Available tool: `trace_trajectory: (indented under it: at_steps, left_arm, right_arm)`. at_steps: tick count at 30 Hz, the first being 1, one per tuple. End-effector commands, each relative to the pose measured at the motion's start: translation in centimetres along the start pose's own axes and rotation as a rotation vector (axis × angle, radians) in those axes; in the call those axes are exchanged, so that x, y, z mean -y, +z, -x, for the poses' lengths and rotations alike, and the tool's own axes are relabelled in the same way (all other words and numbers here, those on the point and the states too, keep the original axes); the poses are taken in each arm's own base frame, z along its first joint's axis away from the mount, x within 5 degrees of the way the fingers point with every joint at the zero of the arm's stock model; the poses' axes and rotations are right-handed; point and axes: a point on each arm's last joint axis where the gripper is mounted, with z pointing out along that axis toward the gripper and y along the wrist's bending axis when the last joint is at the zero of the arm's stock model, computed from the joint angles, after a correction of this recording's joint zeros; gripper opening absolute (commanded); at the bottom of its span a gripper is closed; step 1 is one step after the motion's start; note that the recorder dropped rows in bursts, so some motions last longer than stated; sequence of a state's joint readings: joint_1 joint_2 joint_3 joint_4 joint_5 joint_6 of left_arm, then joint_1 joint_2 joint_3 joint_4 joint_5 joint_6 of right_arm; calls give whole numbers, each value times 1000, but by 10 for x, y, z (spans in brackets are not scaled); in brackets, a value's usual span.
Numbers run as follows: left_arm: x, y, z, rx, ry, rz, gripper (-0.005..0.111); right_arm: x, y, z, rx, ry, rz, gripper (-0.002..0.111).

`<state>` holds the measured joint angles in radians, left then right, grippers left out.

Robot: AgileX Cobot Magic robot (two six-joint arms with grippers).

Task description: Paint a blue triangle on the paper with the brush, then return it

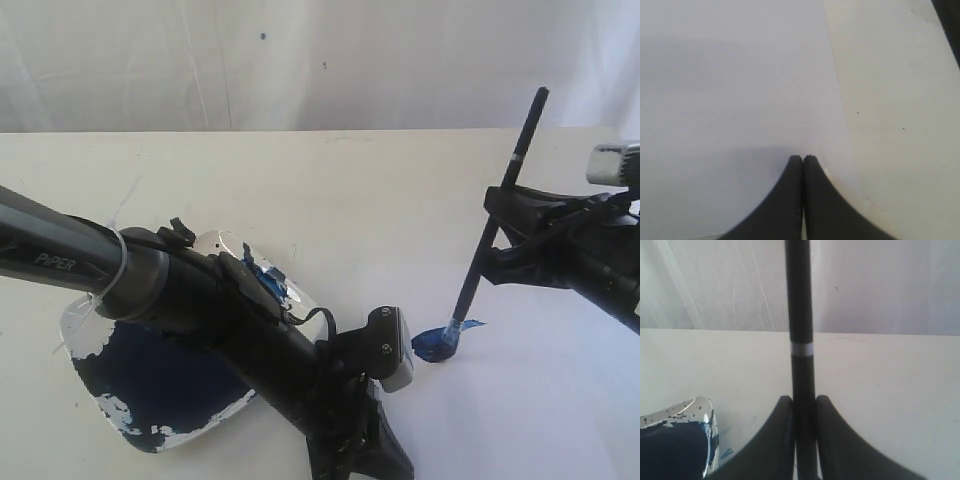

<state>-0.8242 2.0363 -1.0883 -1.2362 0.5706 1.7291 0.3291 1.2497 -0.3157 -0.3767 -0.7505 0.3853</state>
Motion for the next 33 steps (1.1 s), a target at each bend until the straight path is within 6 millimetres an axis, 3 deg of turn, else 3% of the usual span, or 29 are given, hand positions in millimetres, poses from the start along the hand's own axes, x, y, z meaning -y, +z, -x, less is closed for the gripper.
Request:
trace_trajectory:
  at_steps: [1, 15, 33]
  left_arm:
    - [3, 6, -9, -42, 9, -30, 0]
    - [3, 6, -9, -42, 9, -30, 0]
    - [3, 6, -9, -42, 9, -30, 0]
  right_arm:
    - [1, -8, 5, -33, -32, -41, 0]
    - [5, -36, 17, -94, -104, -183, 0]
    - [3, -37, 26, 0, -106, -165, 0]
